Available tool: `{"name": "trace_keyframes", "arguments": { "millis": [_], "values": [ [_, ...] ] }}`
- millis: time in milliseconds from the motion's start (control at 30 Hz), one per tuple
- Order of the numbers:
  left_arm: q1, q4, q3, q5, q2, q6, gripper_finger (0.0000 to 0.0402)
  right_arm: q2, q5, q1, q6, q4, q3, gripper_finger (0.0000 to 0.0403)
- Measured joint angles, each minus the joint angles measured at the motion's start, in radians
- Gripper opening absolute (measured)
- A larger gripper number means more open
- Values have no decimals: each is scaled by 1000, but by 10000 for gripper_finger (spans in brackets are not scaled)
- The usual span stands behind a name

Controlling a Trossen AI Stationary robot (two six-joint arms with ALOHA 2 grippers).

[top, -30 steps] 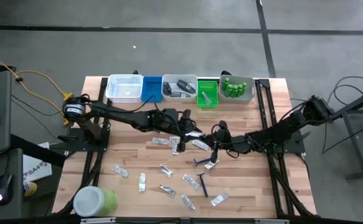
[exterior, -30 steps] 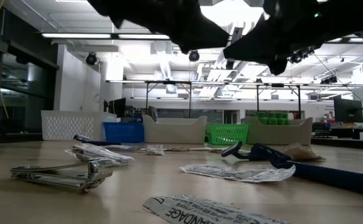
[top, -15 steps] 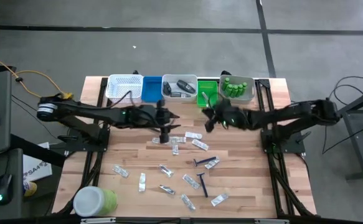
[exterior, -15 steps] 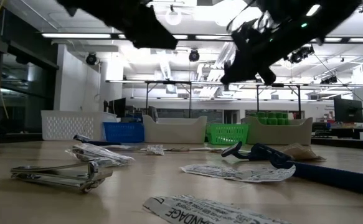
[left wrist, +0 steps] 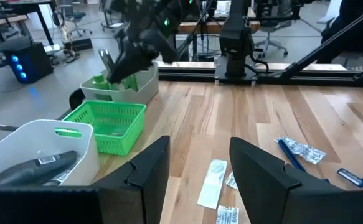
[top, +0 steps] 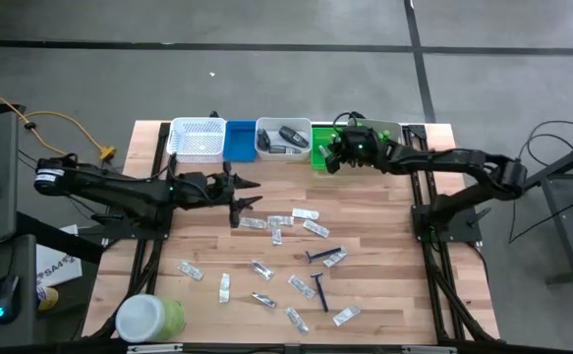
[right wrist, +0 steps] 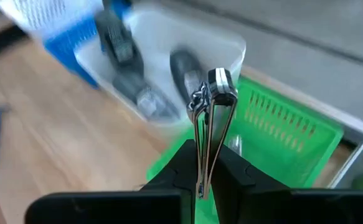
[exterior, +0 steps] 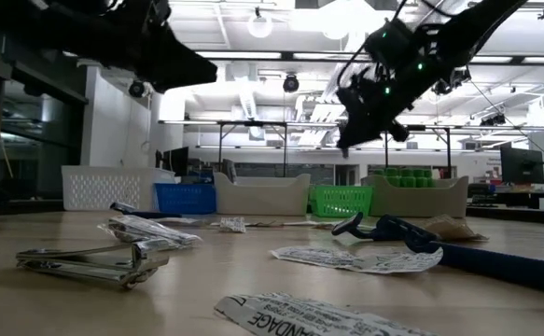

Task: Pick & Place Travel size toiletries
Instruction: Put the nail cutter into the green bin

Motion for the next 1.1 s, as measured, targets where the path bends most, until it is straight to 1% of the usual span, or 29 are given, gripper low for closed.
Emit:
{"name": "trace_keyframes", "arguments": {
  "millis": [100,200,333,433,533,667,733,867,933,1000,1100],
  "values": [
    [0,6,-27,0,-17,-15,166,39,-8,-9,-2,-2,-2,22],
    [0,2,-44,0,-31,-19,166,86,23,-11,-2,11,-1,34],
    [0,6,-45,0,-31,-34,166,125,61,-10,6,20,-2,66],
    [0,3,-45,4,-31,-45,166,132,65,-10,22,20,-2,92],
    [0,-1,-45,4,-31,-50,166,130,94,-10,26,23,-2,117],
    [0,3,-45,5,-36,-62,166,101,83,-9,29,11,-2,146],
    [0,4,-46,5,-43,-68,166,69,44,-8,42,-35,-2,155],
    [0,-2,-46,6,-42,-68,166,-4,-44,8,76,-148,-2,159],
    [0,3,-46,6,-42,-68,166,-53,-62,28,77,-215,-2,156],
    [0,-8,-46,6,-42,-70,166,-97,-44,71,67,-255,-2,151],
    [0,-4,-46,6,-42,-76,166,-169,46,166,61,-327,-2,144]
  ]
}}
